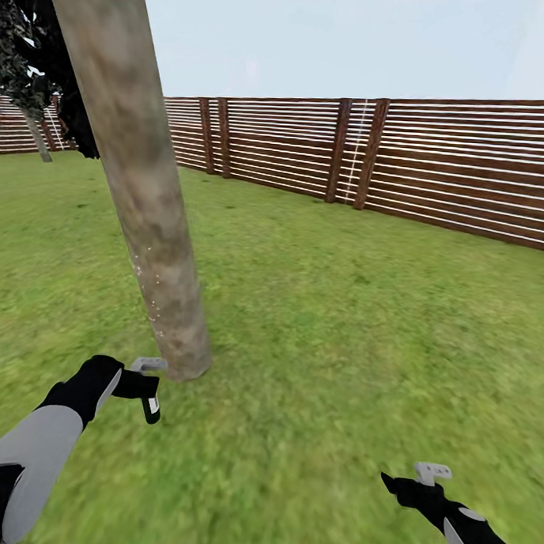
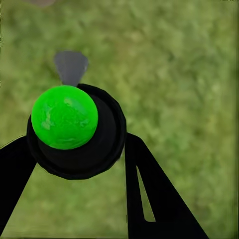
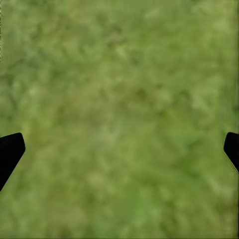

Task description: In the garden, pick up the pesticide atomizer on the floor and spray pesticide onto both trees until each tree trunk is fully covered.

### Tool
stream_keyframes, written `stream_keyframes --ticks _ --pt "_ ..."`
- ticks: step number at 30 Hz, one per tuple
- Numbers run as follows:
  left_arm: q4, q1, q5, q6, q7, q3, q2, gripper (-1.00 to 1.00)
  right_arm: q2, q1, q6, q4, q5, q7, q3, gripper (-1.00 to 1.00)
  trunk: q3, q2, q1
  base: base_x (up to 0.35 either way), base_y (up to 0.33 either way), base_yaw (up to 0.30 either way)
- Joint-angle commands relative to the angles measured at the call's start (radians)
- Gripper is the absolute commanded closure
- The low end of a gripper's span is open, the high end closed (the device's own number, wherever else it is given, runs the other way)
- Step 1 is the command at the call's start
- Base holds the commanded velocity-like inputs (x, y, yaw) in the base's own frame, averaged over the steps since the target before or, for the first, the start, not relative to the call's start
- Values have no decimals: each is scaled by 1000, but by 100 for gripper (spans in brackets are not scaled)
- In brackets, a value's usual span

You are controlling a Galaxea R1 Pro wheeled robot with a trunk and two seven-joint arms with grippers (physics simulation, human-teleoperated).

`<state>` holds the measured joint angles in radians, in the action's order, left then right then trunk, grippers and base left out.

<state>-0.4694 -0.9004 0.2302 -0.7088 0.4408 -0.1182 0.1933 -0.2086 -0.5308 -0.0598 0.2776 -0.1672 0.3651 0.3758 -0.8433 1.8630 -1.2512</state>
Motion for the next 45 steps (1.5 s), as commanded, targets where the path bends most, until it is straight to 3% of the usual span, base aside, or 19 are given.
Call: stream_keyframes --ticks 1,12,29,35,38,41,45 --pt "0 0 0 0 -1 0 0 100 0 0 0 0 0 0 0 -100 0 0 0 1 -237 247" --pt "0 0 0 0 -1 0 0 100 0 0 0 0 0 0 0 -100 0 0 0 58 -242 265" --pt "1 0 0 0 -1 0 0 100 0 0 0 0 0 0 0 -100 -1 0 0 152 -246 110" --pt "1 0 0 2 -2 0 -28 100 0 0 0 0 0 0 0 -100 -2 0 0 216 -210 85" --pt "0 16 2 2 -1 -37 -28 100 0 0 0 0 0 0 0 -100 -2 0 0 80 -53 -43" --pt "-16 37 2 4 1 -144 -21 100 0 0 1 0 0 0 0 -100 -2 0 0 9 -6 -230" --pt "-24 21 11 -27 8 -165 -7 100 0 0 0 0 0 0 0 -100 -2 0 0 1 -1 -195"
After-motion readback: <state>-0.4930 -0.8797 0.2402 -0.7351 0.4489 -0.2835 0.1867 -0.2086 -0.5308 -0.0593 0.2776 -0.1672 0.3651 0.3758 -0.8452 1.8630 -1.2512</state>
